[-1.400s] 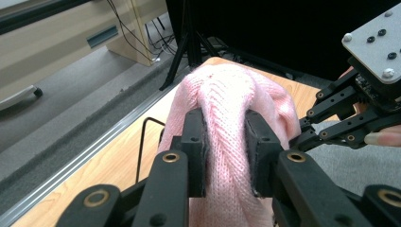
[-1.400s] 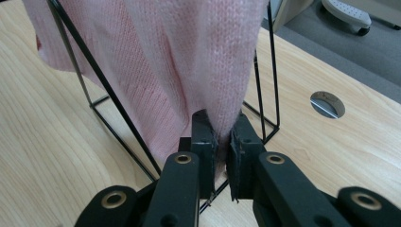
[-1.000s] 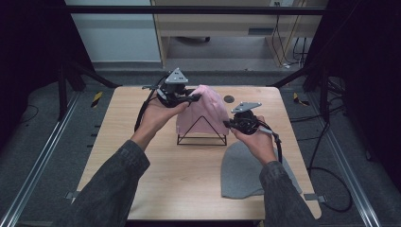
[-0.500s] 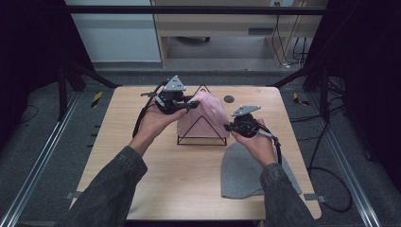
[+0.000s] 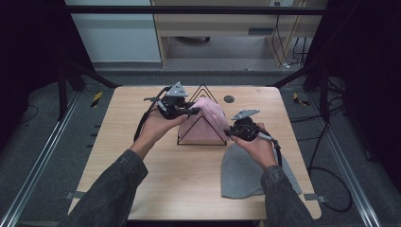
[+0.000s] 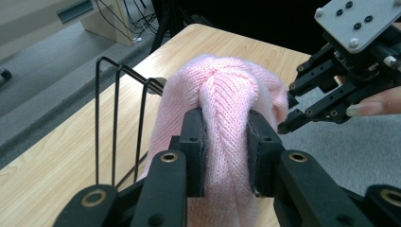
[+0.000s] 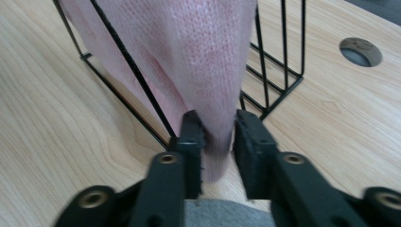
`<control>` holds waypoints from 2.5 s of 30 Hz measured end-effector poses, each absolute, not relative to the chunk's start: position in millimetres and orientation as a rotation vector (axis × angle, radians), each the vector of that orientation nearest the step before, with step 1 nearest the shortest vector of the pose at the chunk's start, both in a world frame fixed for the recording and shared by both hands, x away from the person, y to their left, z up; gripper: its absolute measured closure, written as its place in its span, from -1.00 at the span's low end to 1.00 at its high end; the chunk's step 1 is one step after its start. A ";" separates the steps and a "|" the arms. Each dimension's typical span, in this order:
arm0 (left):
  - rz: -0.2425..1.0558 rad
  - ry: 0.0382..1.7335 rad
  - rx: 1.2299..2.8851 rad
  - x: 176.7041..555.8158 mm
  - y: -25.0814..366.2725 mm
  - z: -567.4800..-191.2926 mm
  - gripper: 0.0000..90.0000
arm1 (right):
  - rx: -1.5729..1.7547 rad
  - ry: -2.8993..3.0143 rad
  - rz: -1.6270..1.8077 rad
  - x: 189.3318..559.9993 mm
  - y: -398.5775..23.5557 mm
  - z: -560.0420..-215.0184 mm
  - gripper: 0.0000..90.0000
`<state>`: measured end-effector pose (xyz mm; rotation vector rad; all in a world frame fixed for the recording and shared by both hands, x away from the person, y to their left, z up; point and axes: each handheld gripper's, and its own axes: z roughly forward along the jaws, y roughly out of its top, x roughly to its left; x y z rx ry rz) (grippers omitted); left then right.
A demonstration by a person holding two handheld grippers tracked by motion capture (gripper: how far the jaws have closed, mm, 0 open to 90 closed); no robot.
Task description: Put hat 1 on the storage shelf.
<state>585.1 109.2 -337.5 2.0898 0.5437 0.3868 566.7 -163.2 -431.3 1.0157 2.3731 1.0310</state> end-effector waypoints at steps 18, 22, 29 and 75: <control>0.310 0.607 2.053 574.4 117.0 -342.1 0.01 | 1.138 2.300 0.922 550.1 -209.9 -425.1 -0.14; 0.341 0.611 2.038 560.4 127.7 -339.8 -0.31 | 1.208 2.305 0.865 551.2 -225.7 -431.9 -0.29; 0.344 0.659 2.093 534.3 152.6 -363.2 -0.72 | 1.306 2.330 0.774 557.2 -253.4 -450.2 -0.20; 0.244 0.858 2.182 498.8 213.8 -453.4 -0.84 | 1.224 2.407 0.862 525.5 -266.8 -439.8 0.92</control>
